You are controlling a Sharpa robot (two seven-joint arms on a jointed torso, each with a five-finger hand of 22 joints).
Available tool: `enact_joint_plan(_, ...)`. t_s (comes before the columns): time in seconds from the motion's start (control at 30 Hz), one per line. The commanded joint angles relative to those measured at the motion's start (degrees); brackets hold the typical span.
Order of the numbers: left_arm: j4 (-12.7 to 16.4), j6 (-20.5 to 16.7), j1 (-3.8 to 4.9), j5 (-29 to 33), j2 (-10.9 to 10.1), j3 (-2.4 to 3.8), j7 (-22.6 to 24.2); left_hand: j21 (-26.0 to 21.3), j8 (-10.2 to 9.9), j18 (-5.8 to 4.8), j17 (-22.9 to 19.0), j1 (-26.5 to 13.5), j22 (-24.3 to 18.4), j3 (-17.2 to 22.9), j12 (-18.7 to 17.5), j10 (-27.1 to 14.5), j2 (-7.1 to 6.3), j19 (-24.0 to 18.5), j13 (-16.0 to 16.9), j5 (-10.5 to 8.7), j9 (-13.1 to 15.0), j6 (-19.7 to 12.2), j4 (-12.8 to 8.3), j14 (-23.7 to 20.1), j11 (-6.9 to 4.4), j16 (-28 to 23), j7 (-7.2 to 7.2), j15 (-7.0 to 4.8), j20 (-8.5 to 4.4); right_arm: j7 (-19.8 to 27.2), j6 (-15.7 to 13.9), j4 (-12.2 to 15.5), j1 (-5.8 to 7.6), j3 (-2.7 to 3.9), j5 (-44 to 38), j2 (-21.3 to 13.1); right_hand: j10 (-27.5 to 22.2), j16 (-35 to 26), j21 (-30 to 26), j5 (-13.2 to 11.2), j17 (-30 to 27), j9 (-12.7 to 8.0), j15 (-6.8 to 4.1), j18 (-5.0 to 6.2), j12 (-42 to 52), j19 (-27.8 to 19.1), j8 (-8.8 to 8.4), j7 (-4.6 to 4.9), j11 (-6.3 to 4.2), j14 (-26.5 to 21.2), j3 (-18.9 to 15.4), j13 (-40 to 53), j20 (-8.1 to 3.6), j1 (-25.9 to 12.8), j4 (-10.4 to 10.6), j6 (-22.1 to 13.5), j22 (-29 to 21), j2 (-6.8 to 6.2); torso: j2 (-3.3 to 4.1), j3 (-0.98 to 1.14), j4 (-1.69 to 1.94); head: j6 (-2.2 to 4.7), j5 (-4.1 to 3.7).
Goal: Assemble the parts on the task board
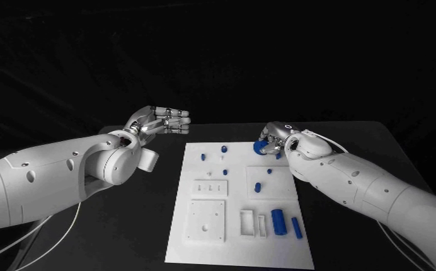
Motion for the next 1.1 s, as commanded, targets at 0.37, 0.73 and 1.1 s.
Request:
enact_joint_plan(0.37,0.26,-0.05,0.02,-0.15,-0.05,0.03,-0.06,-0.05,0.04,-0.05,0.01,0.01,0.06,0.35,0.02,-0.27,0.17,0.15,0.08,-0.11,0.08,-0.10,0.01,-0.05,0.08,-0.27,0.33,0.03,-0.14,-2.23,-5.42,6.63,-0.01,-0.18,-5.27,-0.93,0.52,-0.42,0.72,-0.91,-0.07,0.00,-0.66,0.40,0.54,1.69,0.17,-0.27,-0.47,-0.09,-0.49,0.30,-0.56,0.45,1.06,0.96,7.74,-0.87,0.04,-0.03,0.13,0.10,0.13)
enact_joint_plan(0.73,0.54,-0.24,0.03,-0.15,-0.09,0.03,-0.13,-0.04,0.04,-0.01,0.01,0.03,0.04,0.38,0.02,-0.30,0.22,0.17,0.08,-0.09,0.08,-0.16,0.07,-0.04,0.14,-0.26,0.41,0.03,-0.13,-3.73,-6.63,13.01,-0.01,-0.46,-7.23,-0.07,0.62,-0.51,0.97,-0.95,-0.12,0.00,-0.75,0.31,0.45,1.78,0.16,-0.34,-0.53,-0.08,-0.67,0.31,-0.67,0.61,1.70,1.16,7.81,-1.18,0.07,-0.05,-0.01,0.35,0.42)
enact_joint_plan(1.1,0.80,-0.24,0.04,-0.15,0.38,0.03,-0.18,-0.04,0.04,-0.01,0.01,0.03,0.04,0.38,0.02,-0.30,0.22,0.17,0.08,-0.09,0.08,-0.16,0.07,-0.04,0.14,-0.26,0.41,0.03,-0.13,-4.39,-6.71,11.93,-0.25,-2.83,-8.17,4.03,0.51,-0.64,0.80,-0.58,-0.23,0.00,-0.73,0.31,0.28,1.74,0.18,-0.30,-0.52,-0.10,-0.81,0.25,-0.65,0.88,1.79,1.06,7.78,-1.33,0.10,-0.04,0.41,0.62,0.09)
